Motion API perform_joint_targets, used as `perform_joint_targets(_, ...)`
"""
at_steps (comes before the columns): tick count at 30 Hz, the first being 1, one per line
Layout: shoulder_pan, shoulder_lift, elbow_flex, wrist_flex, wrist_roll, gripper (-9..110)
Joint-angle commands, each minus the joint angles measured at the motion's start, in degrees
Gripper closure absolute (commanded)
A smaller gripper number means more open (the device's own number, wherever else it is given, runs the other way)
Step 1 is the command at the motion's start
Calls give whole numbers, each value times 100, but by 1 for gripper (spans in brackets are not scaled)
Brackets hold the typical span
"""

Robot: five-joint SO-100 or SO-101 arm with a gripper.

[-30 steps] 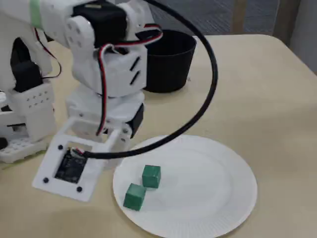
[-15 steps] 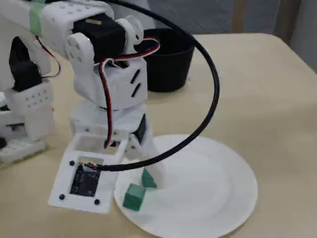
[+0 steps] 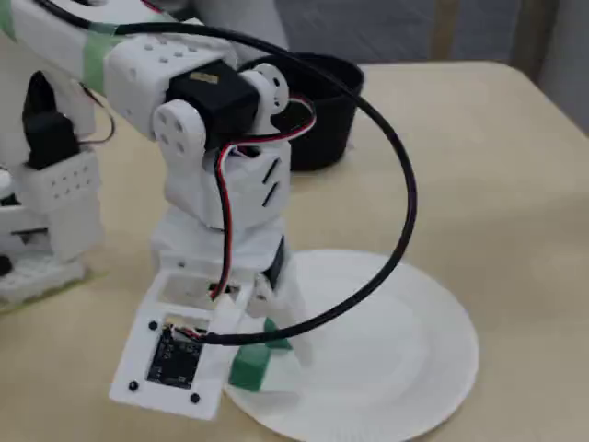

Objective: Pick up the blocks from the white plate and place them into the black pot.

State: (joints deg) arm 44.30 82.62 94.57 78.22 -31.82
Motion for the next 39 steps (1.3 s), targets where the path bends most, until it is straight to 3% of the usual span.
perform_joint_targets(1,-53,-9,-9,-35,114,67)
perform_joint_targets(11,-79,-141,-62,-70,396,75)
perform_joint_targets(22,-149,-360,-88,-369,703,104)
perform_joint_targets(31,-606,123,-211,-562,765,104)
perform_joint_targets(39,-2250,2531,-70,-2619,2048,104)
